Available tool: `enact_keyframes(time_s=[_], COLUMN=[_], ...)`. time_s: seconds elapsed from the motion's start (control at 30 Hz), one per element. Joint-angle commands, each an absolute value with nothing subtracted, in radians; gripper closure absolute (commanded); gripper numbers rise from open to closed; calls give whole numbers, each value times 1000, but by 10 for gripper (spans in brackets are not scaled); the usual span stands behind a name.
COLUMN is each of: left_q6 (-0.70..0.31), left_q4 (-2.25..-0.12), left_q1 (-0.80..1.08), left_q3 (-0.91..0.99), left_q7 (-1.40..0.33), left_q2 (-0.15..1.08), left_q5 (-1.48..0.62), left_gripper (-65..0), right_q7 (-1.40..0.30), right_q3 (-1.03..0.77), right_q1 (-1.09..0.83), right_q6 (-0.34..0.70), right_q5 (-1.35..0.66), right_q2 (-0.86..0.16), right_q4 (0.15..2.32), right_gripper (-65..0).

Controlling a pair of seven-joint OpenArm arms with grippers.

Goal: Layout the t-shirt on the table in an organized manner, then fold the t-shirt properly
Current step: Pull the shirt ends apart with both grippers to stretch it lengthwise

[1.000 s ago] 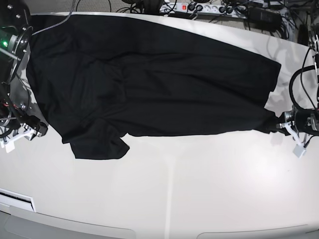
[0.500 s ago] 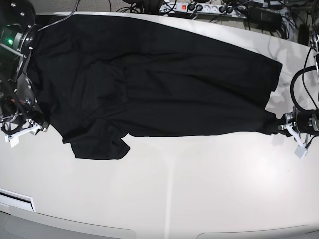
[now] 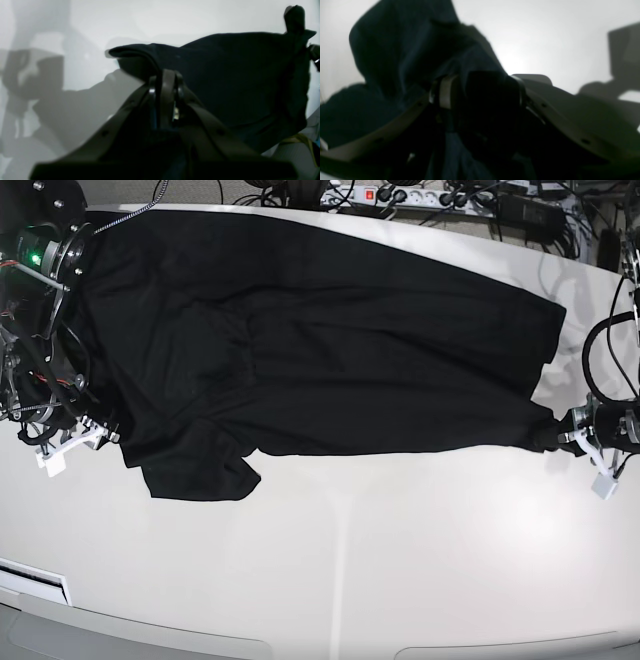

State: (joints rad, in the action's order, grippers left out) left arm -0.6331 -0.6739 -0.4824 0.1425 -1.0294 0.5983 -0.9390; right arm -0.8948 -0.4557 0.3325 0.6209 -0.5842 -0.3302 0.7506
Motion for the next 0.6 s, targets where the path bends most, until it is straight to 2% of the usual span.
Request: enact_keyframes(time_s=[0.0,0.07,0.1,0.13,0.23,0.3,0.4,0.57], left_q6=[-637,-637,-637,-637,-637,-638,-666,-690], left_q4=[-690,-690,-690,-690,-690,-690,-690,-690], left_q1=[-510,-510,-510,-510,-510,-511,-529,-578], left_q3=[146,146,146,146,146,146,146,146], left_q7=[-1018,-1019,-1019,-1019,-1018,-1018,-1022,-1045], left_q2=[620,620,620,620,620,620,621,621], left_q5=[-965,-970,-970,-970,-971,-971,-986,-1036], left_gripper=[0,0,0,0,0,0,0,0], right_q7=[-891,-870,-850,-830,-796,-796,-815,-968], right_q3=[-458,-458,-458,-458,-458,-458,-458,-458], right_q1=[353,346,342,340,344,352,366,361], right_q6=[631,633,633,633,633,638,698,698], right_q5=[-595,-594,-587,-567,-502,-497,-529,-635], right_q2=[-347,-347,-346,-345,-346,-352,-368,-380], right_q4=[764,764,764,764,764,764,788,910], right_gripper=[-297,-294,-268,-219,0,0,0,0])
